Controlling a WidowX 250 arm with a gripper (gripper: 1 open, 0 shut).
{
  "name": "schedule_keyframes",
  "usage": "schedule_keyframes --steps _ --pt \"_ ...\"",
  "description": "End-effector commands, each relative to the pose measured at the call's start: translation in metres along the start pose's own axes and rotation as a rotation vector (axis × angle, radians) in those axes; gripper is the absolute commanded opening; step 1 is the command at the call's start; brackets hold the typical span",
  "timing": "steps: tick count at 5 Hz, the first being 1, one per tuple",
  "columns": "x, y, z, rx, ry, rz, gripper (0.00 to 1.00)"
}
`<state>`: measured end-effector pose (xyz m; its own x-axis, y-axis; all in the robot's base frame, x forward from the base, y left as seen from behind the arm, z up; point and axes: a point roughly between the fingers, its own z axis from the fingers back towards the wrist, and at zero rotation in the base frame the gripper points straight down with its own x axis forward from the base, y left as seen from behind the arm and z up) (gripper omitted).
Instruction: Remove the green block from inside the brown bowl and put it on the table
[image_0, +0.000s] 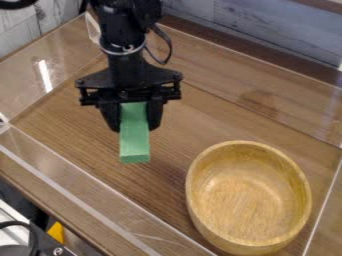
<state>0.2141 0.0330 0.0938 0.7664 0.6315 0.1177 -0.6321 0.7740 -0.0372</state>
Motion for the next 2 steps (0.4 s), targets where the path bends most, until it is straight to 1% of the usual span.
schedule_keyframes --steps 1,2 --pt "0.0000 -0.0046 -0.0044 0.008 -0.044 0.051 0.00" --pt "0.0098 -0.0058 -0.0084 0.003 -0.060 -0.014 0.00"
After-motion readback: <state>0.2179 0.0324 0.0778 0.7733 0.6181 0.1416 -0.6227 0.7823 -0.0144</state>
